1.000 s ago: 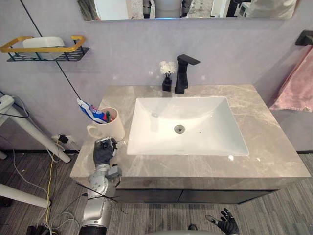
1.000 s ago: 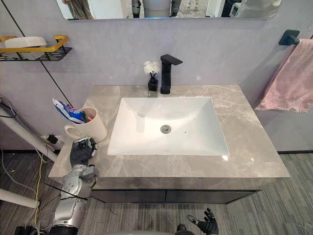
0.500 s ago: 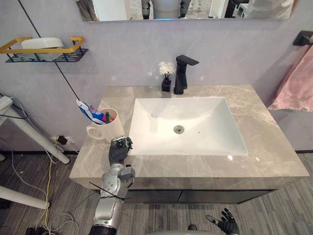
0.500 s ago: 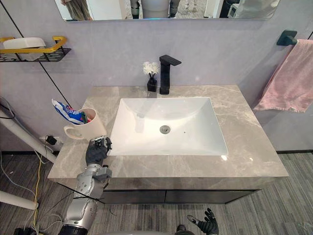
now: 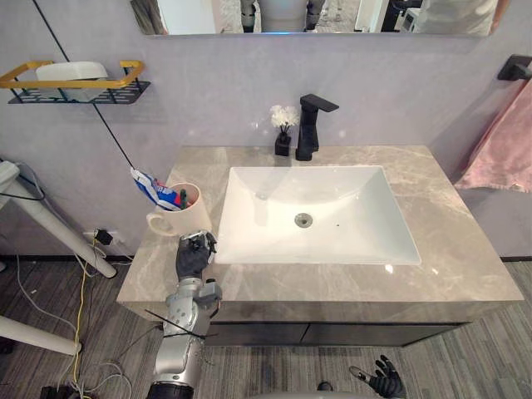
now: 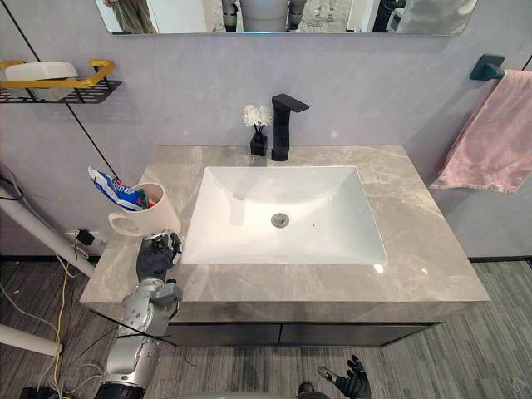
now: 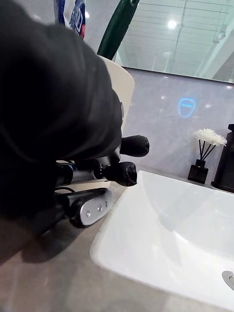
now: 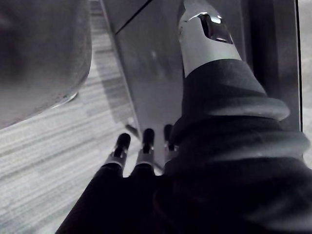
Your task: Organize washtable
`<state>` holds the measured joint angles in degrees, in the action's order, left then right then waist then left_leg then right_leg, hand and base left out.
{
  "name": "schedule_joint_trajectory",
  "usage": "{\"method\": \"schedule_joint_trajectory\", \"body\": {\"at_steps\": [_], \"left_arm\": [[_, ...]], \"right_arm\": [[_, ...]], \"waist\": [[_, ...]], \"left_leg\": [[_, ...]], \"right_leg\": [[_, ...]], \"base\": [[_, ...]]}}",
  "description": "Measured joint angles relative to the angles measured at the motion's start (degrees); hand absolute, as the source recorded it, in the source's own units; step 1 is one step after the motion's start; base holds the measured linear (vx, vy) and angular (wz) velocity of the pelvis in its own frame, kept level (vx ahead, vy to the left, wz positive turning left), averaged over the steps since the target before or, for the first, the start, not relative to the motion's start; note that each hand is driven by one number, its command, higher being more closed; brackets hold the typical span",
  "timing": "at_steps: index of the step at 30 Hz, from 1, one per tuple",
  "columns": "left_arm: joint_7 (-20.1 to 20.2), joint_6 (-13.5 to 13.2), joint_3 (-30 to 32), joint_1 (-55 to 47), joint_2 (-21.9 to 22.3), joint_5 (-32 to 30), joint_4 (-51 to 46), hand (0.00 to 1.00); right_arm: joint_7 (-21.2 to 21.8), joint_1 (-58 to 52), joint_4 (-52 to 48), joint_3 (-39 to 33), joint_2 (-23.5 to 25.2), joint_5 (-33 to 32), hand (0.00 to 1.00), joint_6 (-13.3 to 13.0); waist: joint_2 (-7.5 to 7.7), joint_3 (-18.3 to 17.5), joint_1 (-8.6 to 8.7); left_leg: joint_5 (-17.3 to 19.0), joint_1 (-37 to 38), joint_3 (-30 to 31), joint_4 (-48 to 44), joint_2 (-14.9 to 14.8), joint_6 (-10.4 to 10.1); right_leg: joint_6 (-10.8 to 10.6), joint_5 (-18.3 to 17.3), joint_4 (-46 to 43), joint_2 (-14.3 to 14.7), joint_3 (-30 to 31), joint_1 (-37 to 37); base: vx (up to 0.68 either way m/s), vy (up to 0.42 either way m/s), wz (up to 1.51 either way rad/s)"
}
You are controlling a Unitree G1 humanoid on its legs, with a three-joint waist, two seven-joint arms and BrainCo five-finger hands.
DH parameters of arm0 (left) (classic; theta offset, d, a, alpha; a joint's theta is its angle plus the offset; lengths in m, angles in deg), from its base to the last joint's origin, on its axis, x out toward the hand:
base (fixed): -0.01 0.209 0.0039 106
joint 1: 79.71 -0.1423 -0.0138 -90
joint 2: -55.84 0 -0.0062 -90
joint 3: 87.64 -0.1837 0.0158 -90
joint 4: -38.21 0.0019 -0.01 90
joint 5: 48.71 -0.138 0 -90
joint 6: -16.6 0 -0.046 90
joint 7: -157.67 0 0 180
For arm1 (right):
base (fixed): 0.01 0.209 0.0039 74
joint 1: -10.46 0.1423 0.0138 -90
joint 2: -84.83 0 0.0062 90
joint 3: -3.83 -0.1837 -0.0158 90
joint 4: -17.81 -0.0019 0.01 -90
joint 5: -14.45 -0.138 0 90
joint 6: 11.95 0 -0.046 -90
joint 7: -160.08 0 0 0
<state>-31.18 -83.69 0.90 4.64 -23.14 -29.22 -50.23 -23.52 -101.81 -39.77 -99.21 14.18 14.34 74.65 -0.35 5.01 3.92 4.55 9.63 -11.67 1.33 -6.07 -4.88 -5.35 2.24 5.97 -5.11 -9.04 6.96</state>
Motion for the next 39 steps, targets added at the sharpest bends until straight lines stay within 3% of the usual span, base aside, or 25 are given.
{"method": "schedule_joint_trajectory", "body": {"at_steps": [39], "left_arm": [[3.9,-0.2,2.6,6.5,-10.2,-1.7,5.8,1.0]], "right_arm": [[0.2,0.6,2.2,-0.6,-2.7,0.7,0.0,0.2]], "waist": [[-0.6,1.1,0.36]], "left_leg": [[0.0,-2.0,-2.6,0.3,0.4,0.0]], "right_leg": [[-0.3,0.8,0.0,0.1,2.5,-3.7]], "base": [[-0.01,-0.003,-0.03]]}}
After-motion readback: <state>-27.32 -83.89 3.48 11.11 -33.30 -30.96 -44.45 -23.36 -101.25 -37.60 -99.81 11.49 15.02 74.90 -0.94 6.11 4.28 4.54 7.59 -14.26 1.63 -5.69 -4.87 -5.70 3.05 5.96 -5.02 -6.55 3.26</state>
